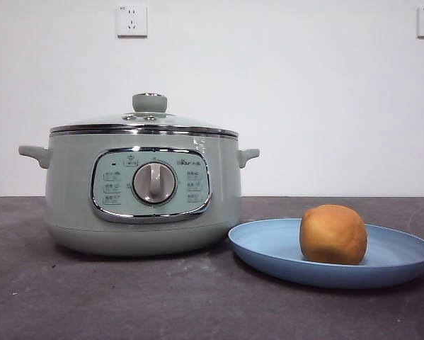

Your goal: Take the potato out from the steamer,put the potato on the plate,close the lid

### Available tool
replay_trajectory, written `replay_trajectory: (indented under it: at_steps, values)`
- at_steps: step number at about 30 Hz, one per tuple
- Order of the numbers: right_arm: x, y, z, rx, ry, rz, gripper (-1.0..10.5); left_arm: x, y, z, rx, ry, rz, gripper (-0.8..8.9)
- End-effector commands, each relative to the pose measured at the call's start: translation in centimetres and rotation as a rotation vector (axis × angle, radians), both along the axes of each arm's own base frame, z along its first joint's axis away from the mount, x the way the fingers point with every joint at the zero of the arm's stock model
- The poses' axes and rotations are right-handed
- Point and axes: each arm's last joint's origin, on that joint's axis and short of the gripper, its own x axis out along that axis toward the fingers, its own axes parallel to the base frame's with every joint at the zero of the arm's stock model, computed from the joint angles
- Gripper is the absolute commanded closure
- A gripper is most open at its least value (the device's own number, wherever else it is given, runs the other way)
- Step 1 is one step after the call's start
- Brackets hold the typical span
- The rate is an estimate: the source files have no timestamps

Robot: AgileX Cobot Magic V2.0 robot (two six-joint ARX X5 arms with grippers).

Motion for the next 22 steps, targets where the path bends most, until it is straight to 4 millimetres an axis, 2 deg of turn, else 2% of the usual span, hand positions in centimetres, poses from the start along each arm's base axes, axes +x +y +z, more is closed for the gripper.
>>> replay_trajectory:
  at_steps: [1,22]
  values:
    - [-0.02,-0.01,-0.45,0.017,0.032,-0.007,9.5,0.06,0.04,-0.48,-0.009,0.011,0.007,8.17]
    - [-0.01,0.0,-0.39,0.018,0.025,-0.006,9.5,0.06,0.04,-0.49,-0.009,0.011,0.007,8.17]
